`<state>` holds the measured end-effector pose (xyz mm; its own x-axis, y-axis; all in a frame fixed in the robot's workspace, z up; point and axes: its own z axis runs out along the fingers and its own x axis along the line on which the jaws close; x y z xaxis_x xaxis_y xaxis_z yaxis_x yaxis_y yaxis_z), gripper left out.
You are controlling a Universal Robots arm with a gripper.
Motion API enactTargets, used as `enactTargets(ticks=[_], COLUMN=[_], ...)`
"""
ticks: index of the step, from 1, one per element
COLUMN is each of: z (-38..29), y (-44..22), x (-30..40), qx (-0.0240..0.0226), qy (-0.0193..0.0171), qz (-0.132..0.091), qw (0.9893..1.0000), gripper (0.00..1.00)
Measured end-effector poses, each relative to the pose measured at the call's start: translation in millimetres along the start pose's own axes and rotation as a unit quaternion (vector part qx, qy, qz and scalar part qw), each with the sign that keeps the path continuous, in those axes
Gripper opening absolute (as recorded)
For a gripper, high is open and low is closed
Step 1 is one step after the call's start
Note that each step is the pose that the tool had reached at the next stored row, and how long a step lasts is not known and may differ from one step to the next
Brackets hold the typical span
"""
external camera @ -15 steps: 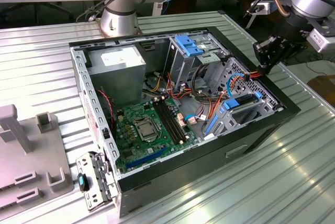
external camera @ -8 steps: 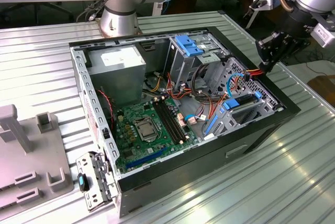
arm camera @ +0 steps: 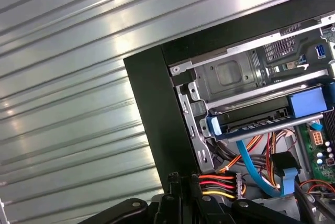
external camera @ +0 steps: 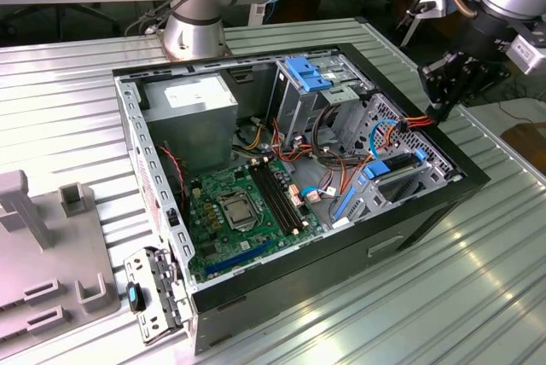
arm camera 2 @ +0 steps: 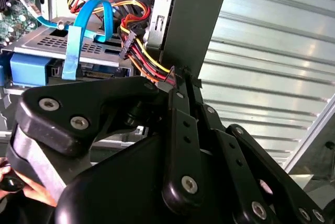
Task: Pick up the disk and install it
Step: 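Insert the first disk wire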
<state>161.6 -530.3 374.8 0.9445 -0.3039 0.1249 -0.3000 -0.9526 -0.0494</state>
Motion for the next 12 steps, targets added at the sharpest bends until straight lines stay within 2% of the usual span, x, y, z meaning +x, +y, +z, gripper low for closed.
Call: enactTargets(ticks=[4, 6, 11, 12], z=[0.7, 1.2, 2.2, 2.2], y=[0.4, 0.6, 1.1, 1.1], x=[-1.2, -2.0, -3.2, -3.3], qx=[-0.0030, -0.0049, -0.0075, -0.0085], qy=[-0.0004, 0.0000, 0.0003, 0.0006], qz=[0.020, 0.034, 0.051, 0.059], qw=[0.9998, 0.9994, 0.9986, 0.9982], gripper=[0.16, 0.16, 0.16, 0.16])
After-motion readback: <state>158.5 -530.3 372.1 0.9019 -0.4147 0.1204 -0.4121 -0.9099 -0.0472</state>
